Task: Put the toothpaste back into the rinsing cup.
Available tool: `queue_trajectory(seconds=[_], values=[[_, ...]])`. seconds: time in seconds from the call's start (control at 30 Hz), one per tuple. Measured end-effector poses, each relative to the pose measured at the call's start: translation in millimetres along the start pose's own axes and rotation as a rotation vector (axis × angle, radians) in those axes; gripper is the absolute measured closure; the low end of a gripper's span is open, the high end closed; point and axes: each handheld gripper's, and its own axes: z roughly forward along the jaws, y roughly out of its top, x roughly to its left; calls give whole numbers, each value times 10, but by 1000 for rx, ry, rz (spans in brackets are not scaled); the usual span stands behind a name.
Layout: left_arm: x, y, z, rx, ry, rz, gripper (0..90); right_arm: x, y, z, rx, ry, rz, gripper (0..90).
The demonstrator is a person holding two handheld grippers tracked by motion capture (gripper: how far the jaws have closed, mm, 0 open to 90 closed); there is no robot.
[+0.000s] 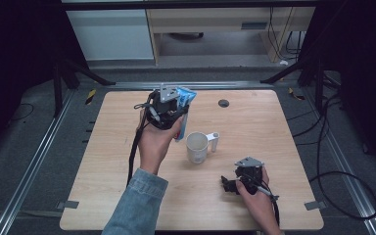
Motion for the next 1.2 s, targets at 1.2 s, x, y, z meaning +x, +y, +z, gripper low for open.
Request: queue_trajectory(seconds=[1.2], values=[[-176,134,-101,-102,-2,-13,721,2,0,-1,-1,3,3,4]])
